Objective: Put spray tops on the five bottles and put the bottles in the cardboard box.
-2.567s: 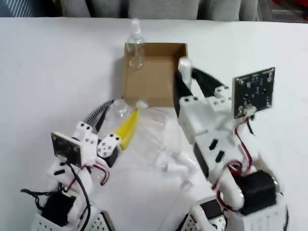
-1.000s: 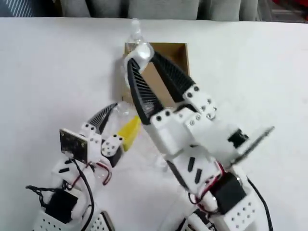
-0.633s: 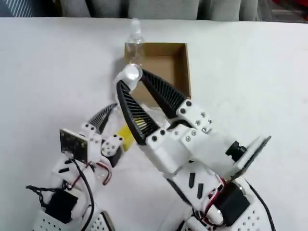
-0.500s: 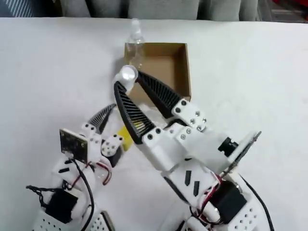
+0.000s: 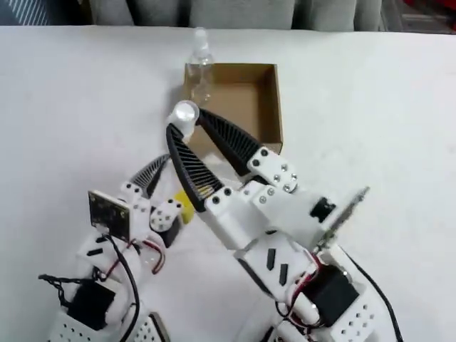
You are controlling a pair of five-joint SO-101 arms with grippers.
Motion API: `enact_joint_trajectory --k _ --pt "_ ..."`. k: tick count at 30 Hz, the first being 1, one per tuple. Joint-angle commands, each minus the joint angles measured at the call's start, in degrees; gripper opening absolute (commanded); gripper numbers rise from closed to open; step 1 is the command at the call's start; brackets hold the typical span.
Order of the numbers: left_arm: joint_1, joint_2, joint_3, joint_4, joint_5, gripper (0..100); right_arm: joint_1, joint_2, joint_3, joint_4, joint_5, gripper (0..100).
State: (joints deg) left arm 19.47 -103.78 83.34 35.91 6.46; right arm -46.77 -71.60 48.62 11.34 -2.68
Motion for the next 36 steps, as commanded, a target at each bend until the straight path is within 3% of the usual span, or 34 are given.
enact_joint_trajectory --k 1,9,22,36 --pt "0.5 -0.7 -0.4 -1.8 0.4 2 1.2 -0.2 1.6 0.0 0.0 1.6" --pt "0.5 -0.7 -0.4 -1.8 0.4 2 3.7 -0.2 2.6 -2.9 -3.1 1.6" --pt "0.6 -0.7 -0.4 -1.8 0.4 2 8.0 8.2 -13.6 -5.5 -3.2 1.5" --pt "0.5 -0.7 -0.4 -1.8 0.4 2 8.0 3.0 -13.5 7.3 -7.9 1.5"
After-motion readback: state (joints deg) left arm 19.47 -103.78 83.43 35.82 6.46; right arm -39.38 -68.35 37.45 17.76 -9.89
